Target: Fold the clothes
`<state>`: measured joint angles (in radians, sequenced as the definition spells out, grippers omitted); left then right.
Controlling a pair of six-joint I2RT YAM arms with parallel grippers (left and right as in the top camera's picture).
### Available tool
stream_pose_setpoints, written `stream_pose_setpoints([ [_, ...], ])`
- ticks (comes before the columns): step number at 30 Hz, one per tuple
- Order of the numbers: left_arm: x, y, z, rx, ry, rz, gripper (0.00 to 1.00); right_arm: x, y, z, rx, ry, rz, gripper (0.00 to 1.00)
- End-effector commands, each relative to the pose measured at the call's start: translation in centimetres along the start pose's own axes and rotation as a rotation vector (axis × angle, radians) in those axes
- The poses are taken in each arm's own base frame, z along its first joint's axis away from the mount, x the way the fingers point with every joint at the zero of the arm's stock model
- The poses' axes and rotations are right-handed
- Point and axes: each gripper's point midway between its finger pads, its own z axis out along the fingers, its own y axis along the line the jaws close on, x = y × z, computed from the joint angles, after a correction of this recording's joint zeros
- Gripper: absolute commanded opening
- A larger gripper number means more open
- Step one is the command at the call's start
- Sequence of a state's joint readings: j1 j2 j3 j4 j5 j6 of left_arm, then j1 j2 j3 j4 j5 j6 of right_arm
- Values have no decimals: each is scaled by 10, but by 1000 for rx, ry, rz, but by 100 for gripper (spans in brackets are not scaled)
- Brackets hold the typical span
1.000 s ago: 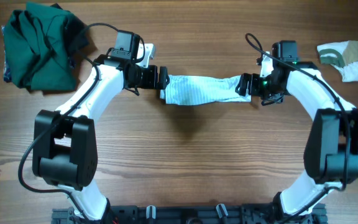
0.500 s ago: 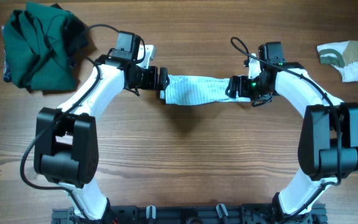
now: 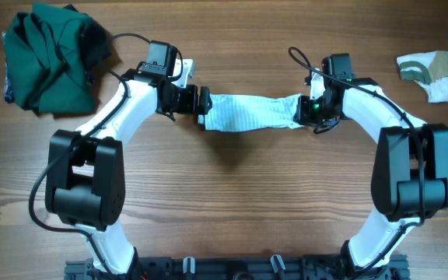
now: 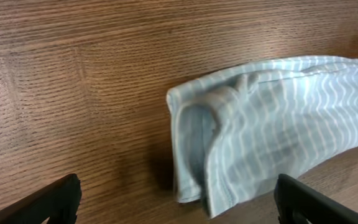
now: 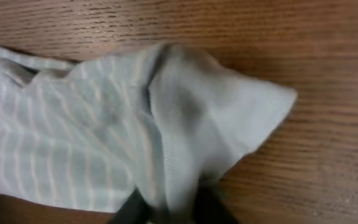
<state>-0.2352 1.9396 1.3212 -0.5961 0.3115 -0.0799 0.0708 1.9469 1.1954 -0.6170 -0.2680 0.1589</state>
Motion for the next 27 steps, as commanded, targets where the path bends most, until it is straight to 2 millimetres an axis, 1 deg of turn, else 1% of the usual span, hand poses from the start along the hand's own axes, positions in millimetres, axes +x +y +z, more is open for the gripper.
stream_pose_setpoints([
  [1, 9, 7, 9, -14, 31, 10, 100, -13, -5, -11, 58, -37, 21, 8],
  [3, 10, 8, 11, -15, 36, 9, 100, -15, -14, -18, 115, -51, 30, 4],
  [10, 10, 8, 11, -15, 37, 8, 100, -15, -48, -33, 322, -80, 105, 4],
  [12, 10, 8, 11, -15, 37, 8, 100, -16, -51, -39, 350, -78, 105, 4],
  [14, 10, 8, 11, -15, 35, 9, 100, -23, -45, -54, 347, -82, 102, 4],
  [16, 9, 8, 11, -14, 33, 10, 100, -31, -32, -67, 304, -104, 89, 4],
  [17, 9, 8, 11, -14, 33, 10, 100, -36, -19, -74, 246, -117, 60, 4],
  [18, 9, 8, 11, -14, 33, 10, 100, -40, -2, -81, 166, -133, 25, 4],
  [21, 9, 8, 11, -14, 33, 10, 100, -41, 21, -94, 76, -158, 4, 4],
  [23, 9, 8, 11, -15, 32, 10, 100, -39, 28, -94, 60, -153, -8, 4],
  [27, 9, 8, 11, -14, 33, 10, 100, -30, 55, -88, 19, -130, -62, 4],
])
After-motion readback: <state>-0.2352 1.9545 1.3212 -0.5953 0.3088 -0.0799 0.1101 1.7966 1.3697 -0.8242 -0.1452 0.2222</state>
